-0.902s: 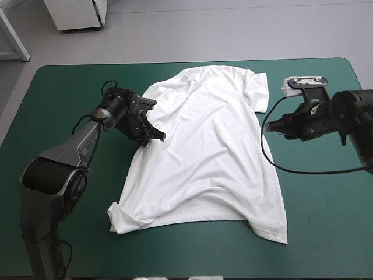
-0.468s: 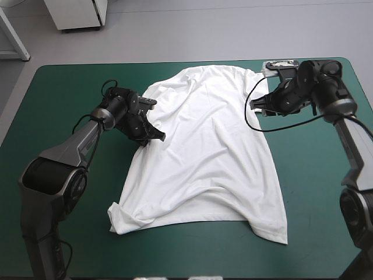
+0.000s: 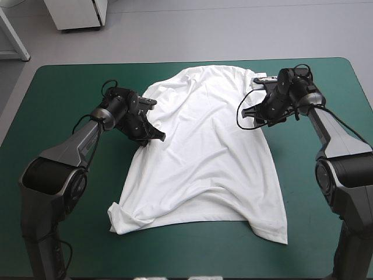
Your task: Fold the cloth
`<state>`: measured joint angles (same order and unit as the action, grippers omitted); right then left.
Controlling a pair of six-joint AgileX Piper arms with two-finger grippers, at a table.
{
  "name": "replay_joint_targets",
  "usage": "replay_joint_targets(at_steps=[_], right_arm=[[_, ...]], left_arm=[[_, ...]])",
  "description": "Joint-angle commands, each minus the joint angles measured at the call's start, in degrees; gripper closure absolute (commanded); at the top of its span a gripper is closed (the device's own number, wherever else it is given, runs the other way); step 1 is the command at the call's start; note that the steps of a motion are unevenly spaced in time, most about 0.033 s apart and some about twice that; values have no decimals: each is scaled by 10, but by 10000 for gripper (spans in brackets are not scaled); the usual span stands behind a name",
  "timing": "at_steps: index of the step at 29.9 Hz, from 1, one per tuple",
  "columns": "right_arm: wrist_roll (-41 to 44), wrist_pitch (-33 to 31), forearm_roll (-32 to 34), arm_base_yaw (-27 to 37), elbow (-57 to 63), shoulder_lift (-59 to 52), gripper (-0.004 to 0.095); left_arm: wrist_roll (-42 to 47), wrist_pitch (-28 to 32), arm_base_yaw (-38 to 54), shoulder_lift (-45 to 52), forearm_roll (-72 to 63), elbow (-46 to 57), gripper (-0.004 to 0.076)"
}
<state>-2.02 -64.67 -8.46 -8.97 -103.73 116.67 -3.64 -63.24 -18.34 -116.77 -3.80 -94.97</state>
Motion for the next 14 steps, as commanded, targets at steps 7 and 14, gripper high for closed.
replay_joint_targets(at_steps=[7, 14], right_arm=[[-5, 20, -6, 2, -22, 10, 477], [3, -2, -8, -12, -22, 42, 558]], left_arm=[[2, 23, -7, 7, -19, -4, 733], [2, 24, -7, 7, -19, -4, 733]])
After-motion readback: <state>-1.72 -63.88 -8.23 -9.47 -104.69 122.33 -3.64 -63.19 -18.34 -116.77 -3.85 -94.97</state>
